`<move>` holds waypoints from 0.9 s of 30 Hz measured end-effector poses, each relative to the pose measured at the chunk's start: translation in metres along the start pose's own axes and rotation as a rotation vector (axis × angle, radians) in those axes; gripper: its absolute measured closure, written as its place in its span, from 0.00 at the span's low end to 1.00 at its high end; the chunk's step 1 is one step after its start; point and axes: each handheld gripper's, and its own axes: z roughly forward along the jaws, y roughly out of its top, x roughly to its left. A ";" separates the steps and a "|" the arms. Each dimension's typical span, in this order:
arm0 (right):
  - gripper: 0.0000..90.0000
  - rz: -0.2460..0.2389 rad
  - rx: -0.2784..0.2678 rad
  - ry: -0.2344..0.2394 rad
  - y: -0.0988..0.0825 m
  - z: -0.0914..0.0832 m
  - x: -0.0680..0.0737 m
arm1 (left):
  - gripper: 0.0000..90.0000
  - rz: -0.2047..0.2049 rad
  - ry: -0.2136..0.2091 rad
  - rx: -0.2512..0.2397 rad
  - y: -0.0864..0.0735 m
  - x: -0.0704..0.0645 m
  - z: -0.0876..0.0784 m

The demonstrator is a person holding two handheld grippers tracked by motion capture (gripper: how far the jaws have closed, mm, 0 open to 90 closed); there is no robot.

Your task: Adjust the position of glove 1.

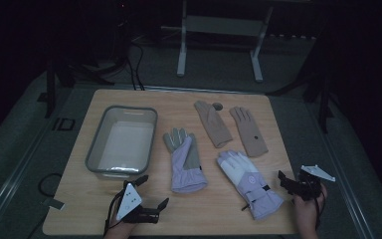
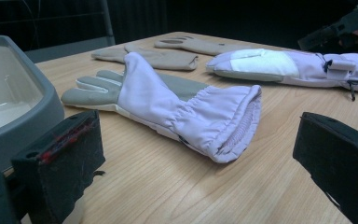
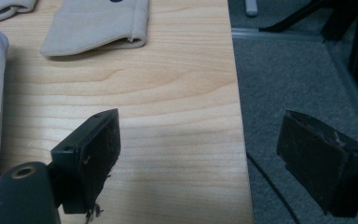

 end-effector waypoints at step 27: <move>0.15 -0.083 -0.188 0.047 0.122 -0.066 0.034 | 0.02 -0.022 -0.009 -0.003 -0.001 0.003 -0.002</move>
